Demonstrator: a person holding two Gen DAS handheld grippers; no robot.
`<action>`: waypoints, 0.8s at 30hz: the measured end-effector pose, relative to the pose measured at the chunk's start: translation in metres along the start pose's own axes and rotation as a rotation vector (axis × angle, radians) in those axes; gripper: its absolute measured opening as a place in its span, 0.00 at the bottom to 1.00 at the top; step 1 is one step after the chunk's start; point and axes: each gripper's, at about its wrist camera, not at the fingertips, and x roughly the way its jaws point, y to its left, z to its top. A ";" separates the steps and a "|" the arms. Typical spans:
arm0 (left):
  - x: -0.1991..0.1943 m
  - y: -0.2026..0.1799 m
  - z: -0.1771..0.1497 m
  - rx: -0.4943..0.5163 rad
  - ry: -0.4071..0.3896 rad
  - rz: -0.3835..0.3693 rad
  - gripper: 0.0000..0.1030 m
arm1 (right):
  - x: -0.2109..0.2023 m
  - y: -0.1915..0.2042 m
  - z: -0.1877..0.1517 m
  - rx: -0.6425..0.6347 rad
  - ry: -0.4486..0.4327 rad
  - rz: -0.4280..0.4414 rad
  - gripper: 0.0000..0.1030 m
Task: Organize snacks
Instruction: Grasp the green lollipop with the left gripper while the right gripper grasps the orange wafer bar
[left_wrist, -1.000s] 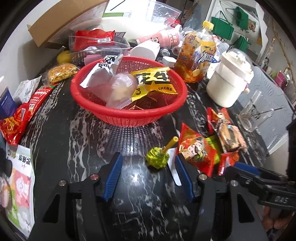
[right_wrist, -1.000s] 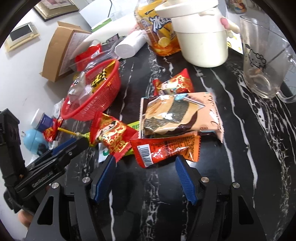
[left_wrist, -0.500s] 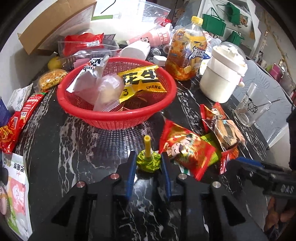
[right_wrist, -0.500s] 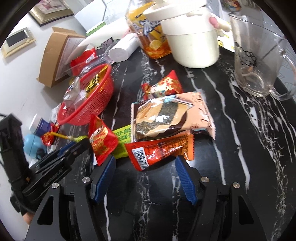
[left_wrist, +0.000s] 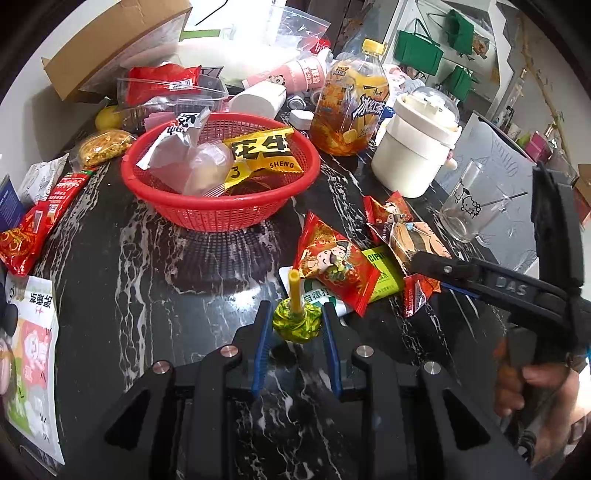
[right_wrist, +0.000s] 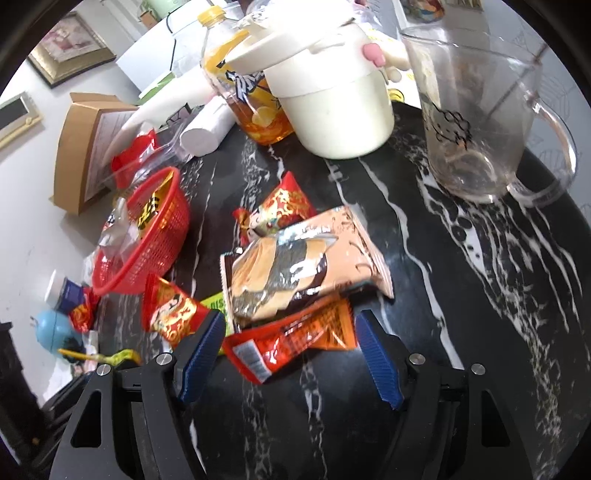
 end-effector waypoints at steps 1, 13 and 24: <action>0.000 0.000 0.000 -0.002 0.000 -0.001 0.25 | 0.001 0.002 0.001 -0.012 -0.005 -0.014 0.71; -0.005 -0.002 -0.004 -0.009 0.004 -0.012 0.25 | 0.007 0.024 -0.014 -0.211 -0.027 -0.078 0.49; -0.014 -0.016 -0.024 0.009 0.044 -0.058 0.25 | -0.014 0.026 -0.051 -0.358 0.015 -0.058 0.34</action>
